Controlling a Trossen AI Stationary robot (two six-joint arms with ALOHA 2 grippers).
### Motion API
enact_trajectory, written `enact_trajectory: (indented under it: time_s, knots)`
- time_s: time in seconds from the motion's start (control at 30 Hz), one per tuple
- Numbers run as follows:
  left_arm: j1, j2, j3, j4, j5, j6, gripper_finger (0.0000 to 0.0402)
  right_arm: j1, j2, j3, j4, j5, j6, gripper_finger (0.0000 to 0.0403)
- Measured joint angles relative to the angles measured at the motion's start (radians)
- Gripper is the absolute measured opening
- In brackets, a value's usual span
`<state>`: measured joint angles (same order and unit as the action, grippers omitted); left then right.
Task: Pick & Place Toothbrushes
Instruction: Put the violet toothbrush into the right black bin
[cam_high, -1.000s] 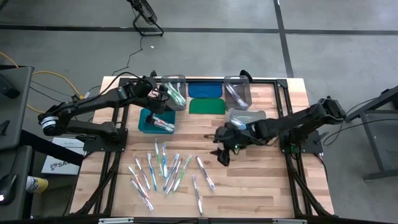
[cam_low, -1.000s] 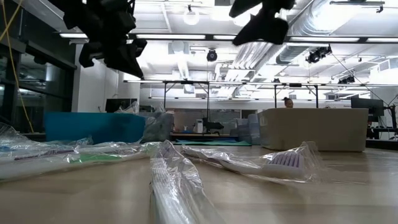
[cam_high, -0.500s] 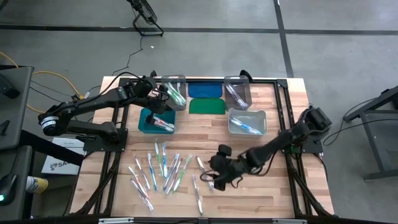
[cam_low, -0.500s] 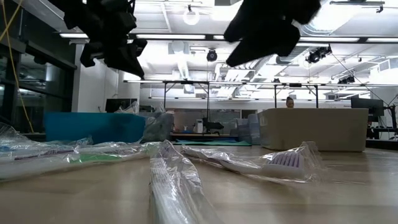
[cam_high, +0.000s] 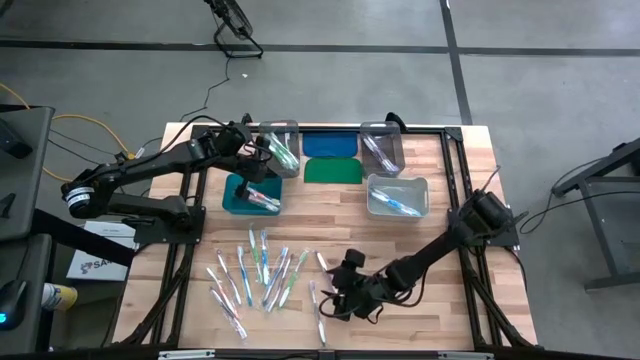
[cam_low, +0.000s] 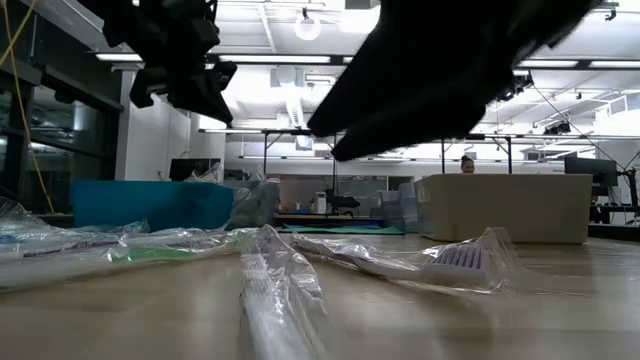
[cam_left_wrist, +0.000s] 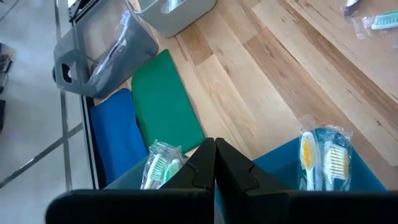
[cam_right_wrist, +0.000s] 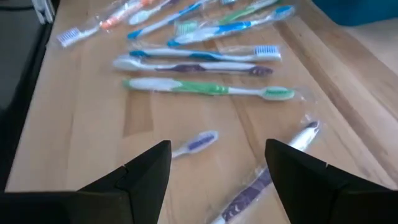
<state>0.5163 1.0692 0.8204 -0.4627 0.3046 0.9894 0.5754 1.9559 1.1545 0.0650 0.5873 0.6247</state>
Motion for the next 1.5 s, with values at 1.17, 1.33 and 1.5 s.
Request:
enact_trajectory:
  time_s: [1.17, 1.33, 1.5]
  knots:
    - [0.000, 0.000, 0.000, -0.002, 0.001, 0.000, 0.0001, -0.061, 0.120, 0.003, -0.150, -0.003, 0.036, 0.0254]
    - [0.000, 0.000, 0.000, -0.002, 0.000, 0.000, 0.0001, -0.061, 0.120, 0.007, -0.235, 0.004, 0.122, 0.0254]
    - [0.000, 0.000, 0.000, -0.002, 0.001, -0.001, 0.0001, -0.061, 0.120, 0.006, -0.266, 0.000, 0.204, 0.0239]
